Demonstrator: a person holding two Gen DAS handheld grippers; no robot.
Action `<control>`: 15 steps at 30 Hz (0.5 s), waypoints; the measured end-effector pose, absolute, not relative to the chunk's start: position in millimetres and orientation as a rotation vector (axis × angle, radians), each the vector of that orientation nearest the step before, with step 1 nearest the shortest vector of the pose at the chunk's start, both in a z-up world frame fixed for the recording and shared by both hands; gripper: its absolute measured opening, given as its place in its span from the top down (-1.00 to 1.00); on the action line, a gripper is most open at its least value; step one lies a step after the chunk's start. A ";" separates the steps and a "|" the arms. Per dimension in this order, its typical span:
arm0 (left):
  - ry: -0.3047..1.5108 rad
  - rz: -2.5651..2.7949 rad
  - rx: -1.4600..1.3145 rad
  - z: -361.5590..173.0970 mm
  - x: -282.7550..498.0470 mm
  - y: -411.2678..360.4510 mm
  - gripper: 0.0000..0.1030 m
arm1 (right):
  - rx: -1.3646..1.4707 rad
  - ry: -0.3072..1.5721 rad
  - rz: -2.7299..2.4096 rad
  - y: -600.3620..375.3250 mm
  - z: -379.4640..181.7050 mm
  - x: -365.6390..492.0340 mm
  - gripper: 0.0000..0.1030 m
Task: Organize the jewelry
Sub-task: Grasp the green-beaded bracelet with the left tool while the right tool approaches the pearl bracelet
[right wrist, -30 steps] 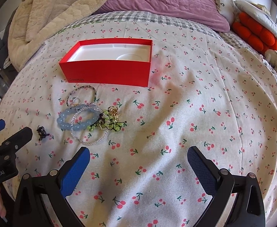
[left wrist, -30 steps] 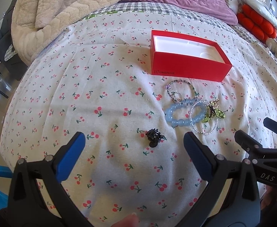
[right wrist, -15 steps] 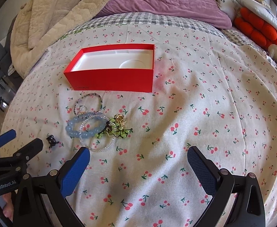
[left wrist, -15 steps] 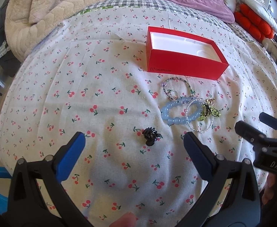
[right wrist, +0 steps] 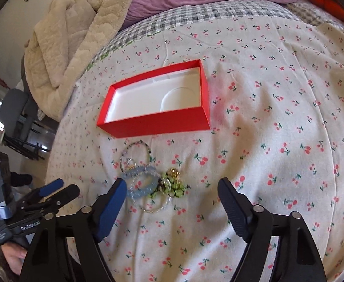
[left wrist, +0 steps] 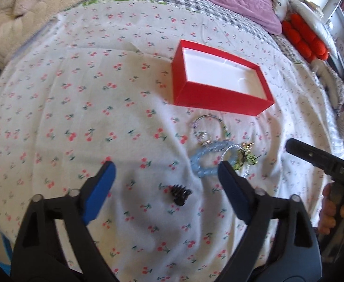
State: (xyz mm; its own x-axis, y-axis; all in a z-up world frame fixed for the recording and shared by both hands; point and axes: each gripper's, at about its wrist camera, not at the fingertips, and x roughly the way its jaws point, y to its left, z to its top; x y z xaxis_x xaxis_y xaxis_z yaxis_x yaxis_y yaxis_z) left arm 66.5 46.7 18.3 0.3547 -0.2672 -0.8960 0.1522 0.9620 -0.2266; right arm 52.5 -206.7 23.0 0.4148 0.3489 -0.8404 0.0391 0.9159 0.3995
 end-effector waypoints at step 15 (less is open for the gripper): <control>1.284 -0.378 -0.124 -33.0 122.1 11.0 0.27 | 0.456 1.332 0.296 -186.3 -29.9 89.9 0.20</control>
State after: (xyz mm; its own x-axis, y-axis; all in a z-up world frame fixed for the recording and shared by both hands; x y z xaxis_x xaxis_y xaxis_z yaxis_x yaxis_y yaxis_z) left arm 122.1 11.0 -33.0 0.2315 -0.3425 -0.9105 0.2057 0.9320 -0.2983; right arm 89.9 -186.2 -29.9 0.2191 0.4588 -0.8611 0.0503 0.8760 0.4796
